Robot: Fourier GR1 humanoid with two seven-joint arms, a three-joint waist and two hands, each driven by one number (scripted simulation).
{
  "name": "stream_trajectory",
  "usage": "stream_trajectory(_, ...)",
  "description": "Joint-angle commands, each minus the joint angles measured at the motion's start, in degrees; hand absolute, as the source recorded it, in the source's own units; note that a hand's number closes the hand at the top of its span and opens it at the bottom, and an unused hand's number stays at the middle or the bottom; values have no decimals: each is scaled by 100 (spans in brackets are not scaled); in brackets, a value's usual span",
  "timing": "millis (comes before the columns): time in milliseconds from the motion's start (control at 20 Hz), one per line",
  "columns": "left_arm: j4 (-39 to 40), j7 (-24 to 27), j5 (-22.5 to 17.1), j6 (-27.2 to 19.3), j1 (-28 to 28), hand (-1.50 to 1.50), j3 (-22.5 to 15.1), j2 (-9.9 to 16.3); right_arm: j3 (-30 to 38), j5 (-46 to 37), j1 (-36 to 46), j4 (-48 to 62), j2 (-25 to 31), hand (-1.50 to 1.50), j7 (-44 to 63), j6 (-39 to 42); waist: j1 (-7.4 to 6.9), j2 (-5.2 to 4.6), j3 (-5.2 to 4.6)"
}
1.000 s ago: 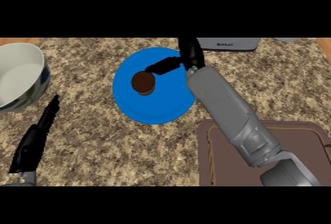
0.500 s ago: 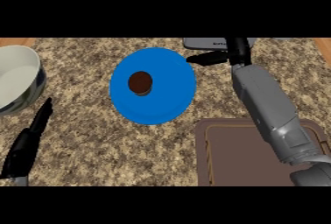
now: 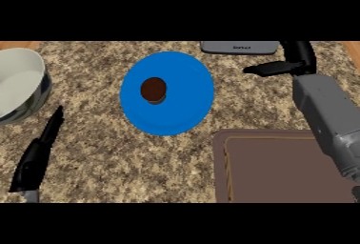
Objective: Pick the cupcake from the tray and place it in the plate
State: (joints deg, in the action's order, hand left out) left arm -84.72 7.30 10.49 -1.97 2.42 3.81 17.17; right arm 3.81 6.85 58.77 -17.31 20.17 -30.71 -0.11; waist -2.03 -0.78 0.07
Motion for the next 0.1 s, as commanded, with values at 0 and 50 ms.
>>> stream_trajectory(0, 16, -58, 99, -42, -20, 0, -57, -111, 134, -74, 101, 414, 330, -150, -290, 280, -19, -7, 1)
stream_trajectory(50, -125, 106, -190, 240, 132, 0, 207, 166, 169, -64, 59, 522, 402, -150, -368, 347, -79, -21, 3)
